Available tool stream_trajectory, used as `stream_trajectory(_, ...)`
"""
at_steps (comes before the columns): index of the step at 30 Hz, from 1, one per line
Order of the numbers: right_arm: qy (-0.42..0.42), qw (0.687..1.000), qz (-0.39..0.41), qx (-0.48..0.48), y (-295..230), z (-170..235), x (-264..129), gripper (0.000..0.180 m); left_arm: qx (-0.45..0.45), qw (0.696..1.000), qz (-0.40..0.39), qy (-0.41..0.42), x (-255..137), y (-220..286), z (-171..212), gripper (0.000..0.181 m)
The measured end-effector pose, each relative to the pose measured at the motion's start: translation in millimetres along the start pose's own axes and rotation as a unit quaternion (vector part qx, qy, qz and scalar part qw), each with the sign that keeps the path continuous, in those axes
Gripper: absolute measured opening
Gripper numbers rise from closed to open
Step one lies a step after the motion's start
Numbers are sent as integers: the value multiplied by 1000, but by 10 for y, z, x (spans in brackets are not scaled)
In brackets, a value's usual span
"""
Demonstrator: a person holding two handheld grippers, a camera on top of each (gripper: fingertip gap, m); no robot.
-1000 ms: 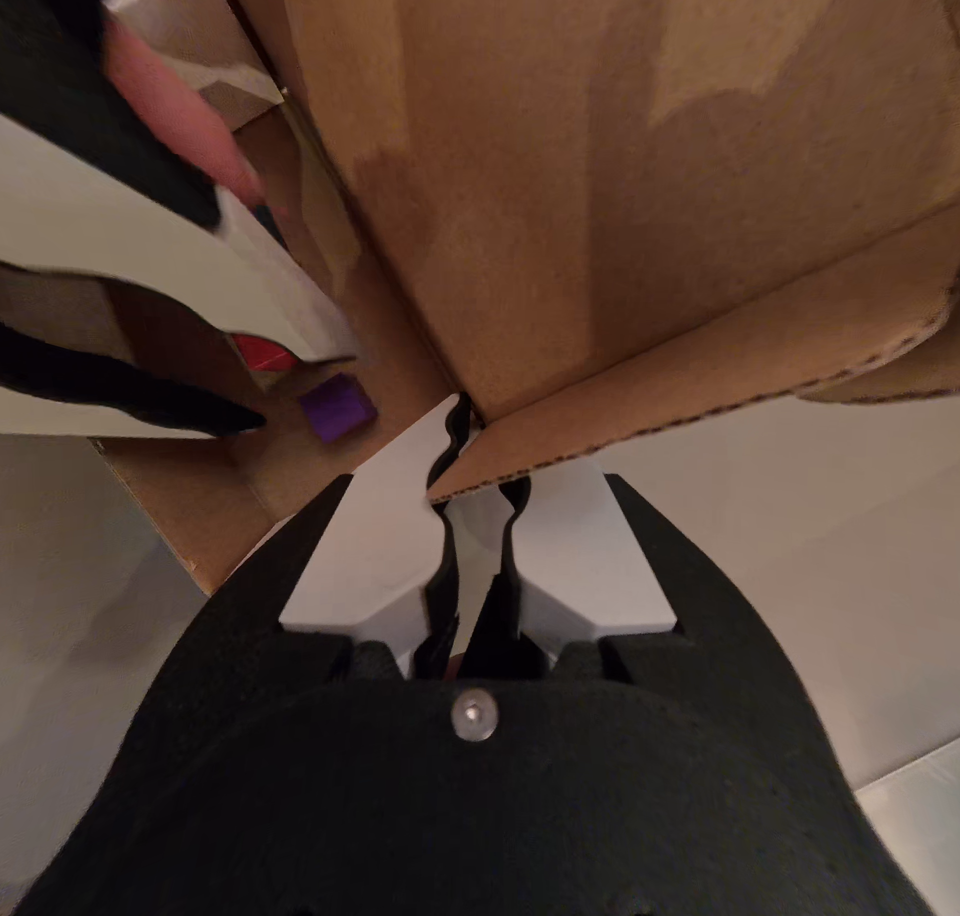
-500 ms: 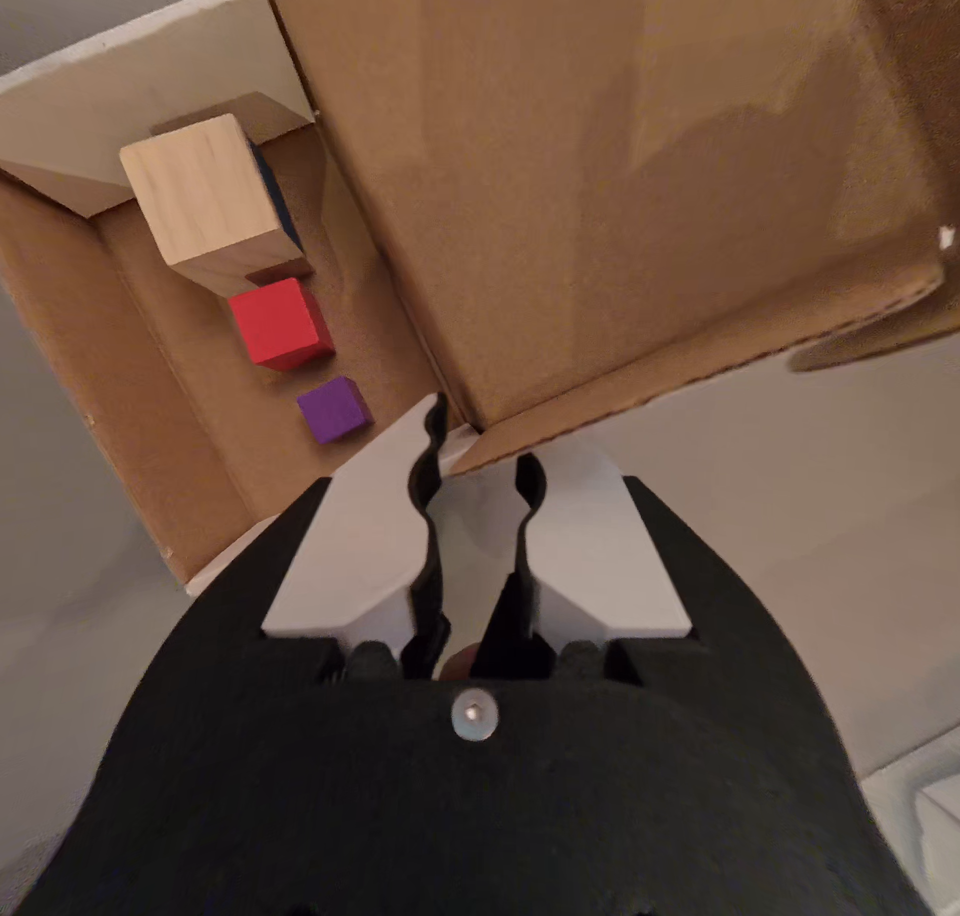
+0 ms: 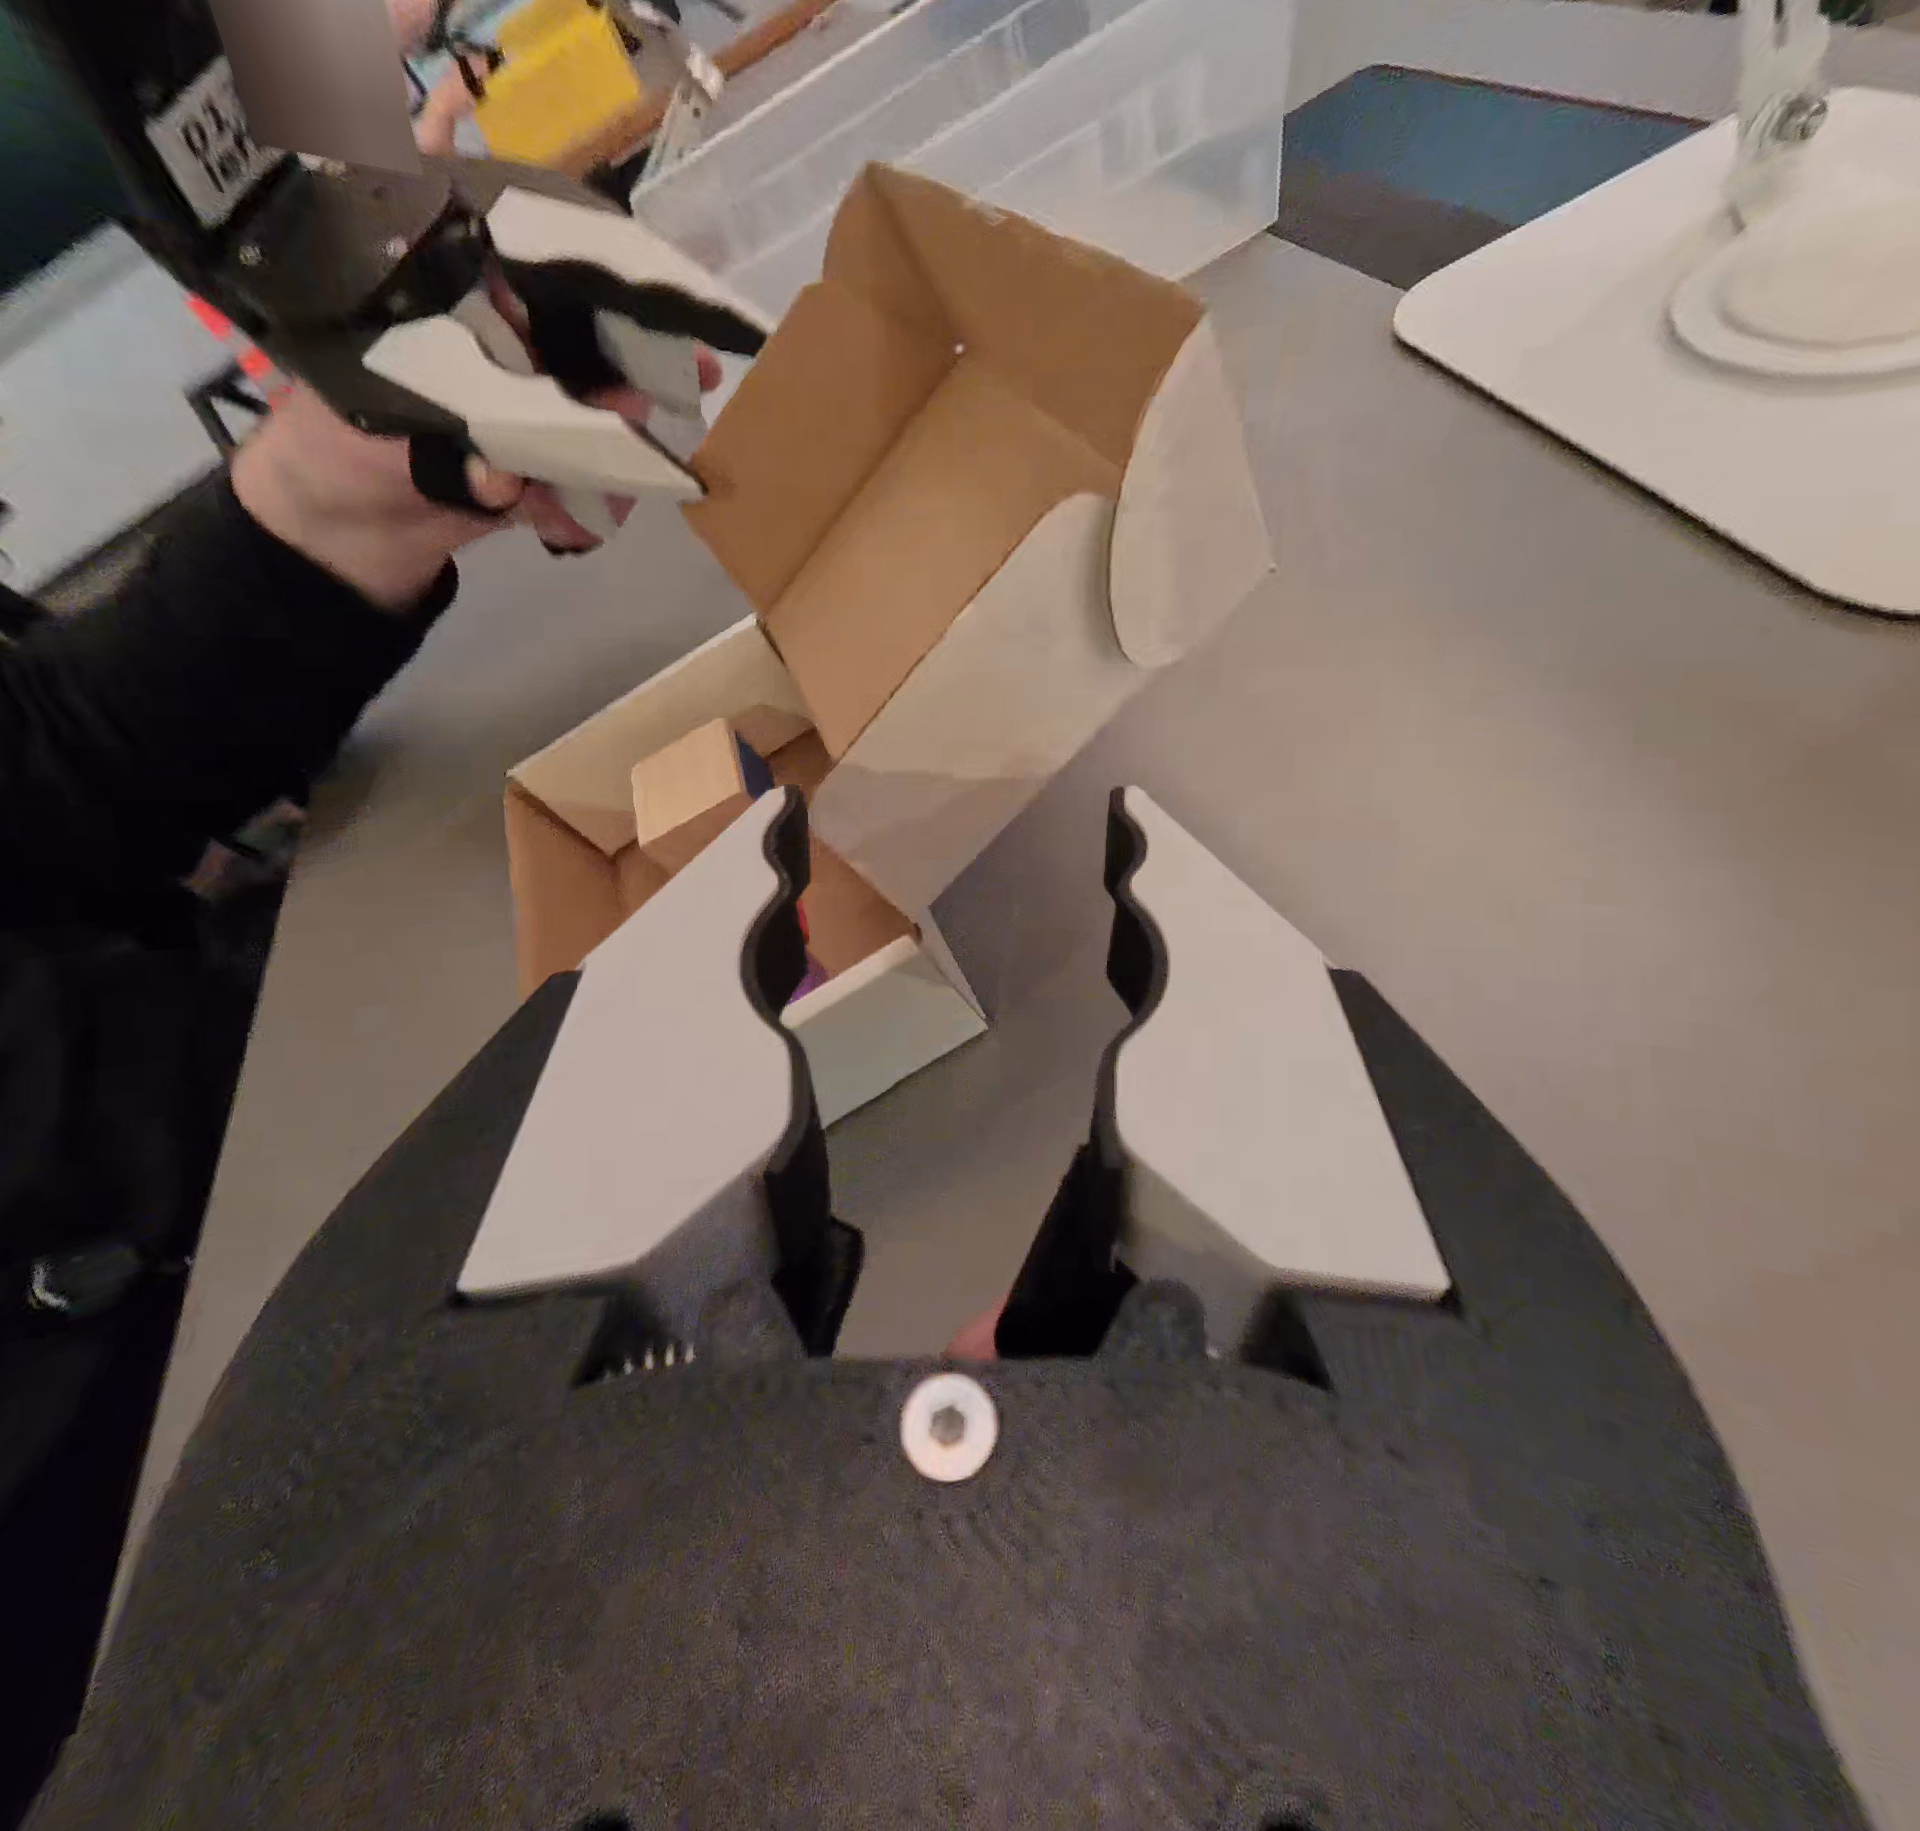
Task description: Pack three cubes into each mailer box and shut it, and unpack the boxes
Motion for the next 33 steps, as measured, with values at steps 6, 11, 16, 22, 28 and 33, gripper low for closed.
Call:
stream_trajectory(6,11,999,-47,24,15,68,256,59,-9,1000,23,10,105,71,77,41)
stream_trajectory(11,20,999,-8,-35,-67,27,282,54,22,999,12,37,100,154,84,46)
stream_trajectory(16,26,989,61,-136,-289,57,228,54,92,995,-9,47,35,281,63,42)
stream_trajectory(22,27,969,126,-212,-440,207,197,47,223,974,-1,37,-77,519,127,47)
stream_trajectory(28,25,916,227,-330,-642,283,215,47,276,959,-10,61,-148,715,229,47)
stream_trajectory(33,18,893,250,-374,-748,400,191,46,319,946,-11,55,-184,852,325,47)
Point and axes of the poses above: each gripper's, where its closed fingertips meet, x out along the fingers, z out of its underside, y = z × x across the jaws, the point moved 10 cm from there along -x, back along the fingers
